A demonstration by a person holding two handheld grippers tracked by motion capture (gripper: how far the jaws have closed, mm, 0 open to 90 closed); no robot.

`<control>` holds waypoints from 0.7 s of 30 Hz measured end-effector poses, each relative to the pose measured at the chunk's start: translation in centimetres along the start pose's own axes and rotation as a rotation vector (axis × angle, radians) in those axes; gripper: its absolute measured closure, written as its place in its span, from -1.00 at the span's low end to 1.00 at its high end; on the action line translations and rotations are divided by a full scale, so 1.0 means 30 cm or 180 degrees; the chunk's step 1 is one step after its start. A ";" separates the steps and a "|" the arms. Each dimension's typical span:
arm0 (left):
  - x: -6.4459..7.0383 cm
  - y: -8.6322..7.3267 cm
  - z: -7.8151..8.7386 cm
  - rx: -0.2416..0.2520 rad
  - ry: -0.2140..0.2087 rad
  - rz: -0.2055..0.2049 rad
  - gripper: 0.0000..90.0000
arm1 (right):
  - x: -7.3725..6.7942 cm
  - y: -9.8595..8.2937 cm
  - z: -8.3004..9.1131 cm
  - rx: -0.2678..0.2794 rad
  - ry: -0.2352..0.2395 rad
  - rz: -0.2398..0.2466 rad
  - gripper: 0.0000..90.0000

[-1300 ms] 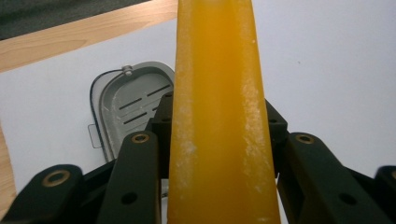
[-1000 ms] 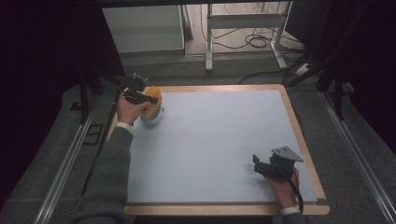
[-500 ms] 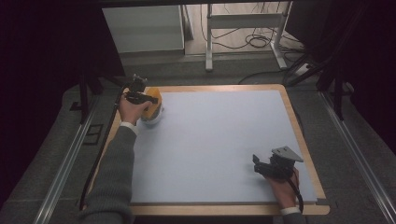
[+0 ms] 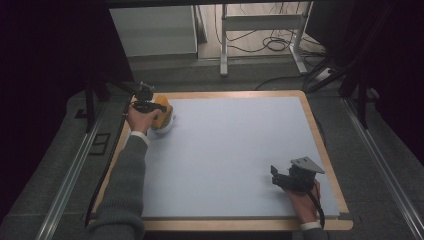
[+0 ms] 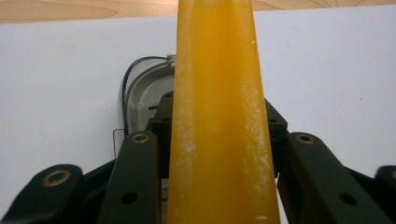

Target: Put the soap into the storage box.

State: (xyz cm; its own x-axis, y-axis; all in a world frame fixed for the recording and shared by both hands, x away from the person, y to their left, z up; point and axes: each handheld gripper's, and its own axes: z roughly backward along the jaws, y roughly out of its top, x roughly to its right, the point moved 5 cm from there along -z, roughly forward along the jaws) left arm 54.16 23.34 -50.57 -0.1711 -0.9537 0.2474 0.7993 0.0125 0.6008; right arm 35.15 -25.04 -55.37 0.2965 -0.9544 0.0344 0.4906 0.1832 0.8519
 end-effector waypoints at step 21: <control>0.001 0.029 0.107 0.0259 0.0165 -0.0169 -0.42 | -0.002 0.000 0.000 0.0003 0.0004 0.0009 -0.88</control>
State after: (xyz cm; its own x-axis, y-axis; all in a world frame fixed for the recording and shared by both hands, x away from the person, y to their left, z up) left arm 53.00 24.28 -47.61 -0.1801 -0.9679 0.1751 0.7401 -0.0161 0.6724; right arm 35.13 -25.00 -55.37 0.2989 -0.9536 0.0364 0.4890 0.1858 0.8522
